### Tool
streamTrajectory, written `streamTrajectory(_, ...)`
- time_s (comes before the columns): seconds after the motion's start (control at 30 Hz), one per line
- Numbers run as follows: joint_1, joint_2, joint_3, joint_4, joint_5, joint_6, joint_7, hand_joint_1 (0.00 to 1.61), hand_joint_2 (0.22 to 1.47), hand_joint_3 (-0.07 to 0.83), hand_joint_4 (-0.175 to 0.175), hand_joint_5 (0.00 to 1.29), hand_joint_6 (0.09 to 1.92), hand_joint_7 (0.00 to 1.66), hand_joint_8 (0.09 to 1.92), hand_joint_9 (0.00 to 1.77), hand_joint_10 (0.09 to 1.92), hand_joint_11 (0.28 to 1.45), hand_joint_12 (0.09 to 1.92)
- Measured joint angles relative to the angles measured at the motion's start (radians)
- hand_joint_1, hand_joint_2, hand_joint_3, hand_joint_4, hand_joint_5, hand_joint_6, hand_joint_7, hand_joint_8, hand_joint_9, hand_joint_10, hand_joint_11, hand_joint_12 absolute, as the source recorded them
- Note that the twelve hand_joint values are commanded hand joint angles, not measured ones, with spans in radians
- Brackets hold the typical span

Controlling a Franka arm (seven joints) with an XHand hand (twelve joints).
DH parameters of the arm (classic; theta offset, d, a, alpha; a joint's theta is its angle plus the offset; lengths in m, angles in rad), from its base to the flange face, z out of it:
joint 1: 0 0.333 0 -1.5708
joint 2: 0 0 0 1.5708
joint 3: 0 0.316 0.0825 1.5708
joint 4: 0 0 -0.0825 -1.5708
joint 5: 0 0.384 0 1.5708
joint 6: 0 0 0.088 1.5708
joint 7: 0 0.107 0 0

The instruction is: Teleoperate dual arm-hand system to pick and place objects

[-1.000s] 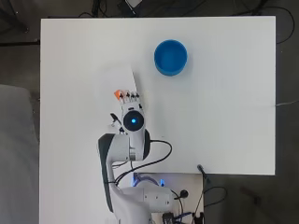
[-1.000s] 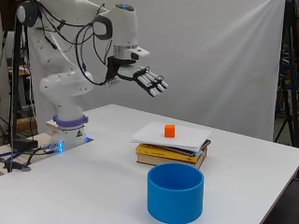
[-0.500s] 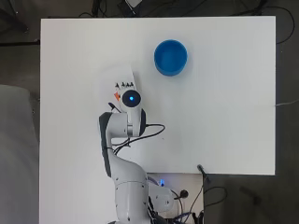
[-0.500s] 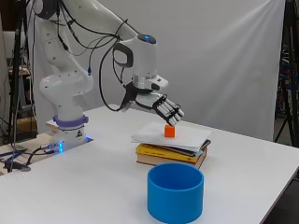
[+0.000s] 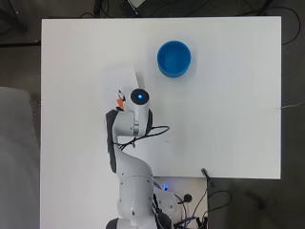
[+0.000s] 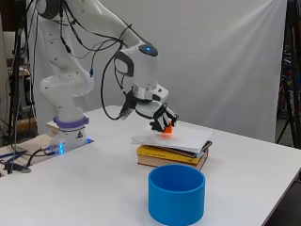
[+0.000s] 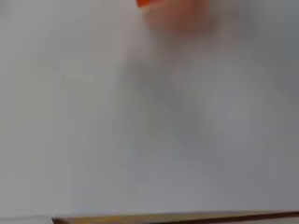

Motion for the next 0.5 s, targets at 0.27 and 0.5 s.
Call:
streamTrajectory(0.27,-0.001,-0.126,-0.047,0.129,0.001,-0.156,-0.026,0.85,1.29,0.002,0.175,0.64,1.50,0.78,1.92,1.14,1.92,0.82,1.89)
streamTrajectory(0.5,-0.013,-0.177,-0.066,0.256,-0.121,-0.265,0.067,0.86,1.28,-0.003,0.175,0.66,1.47,0.74,1.90,1.03,1.92,0.74,1.81)
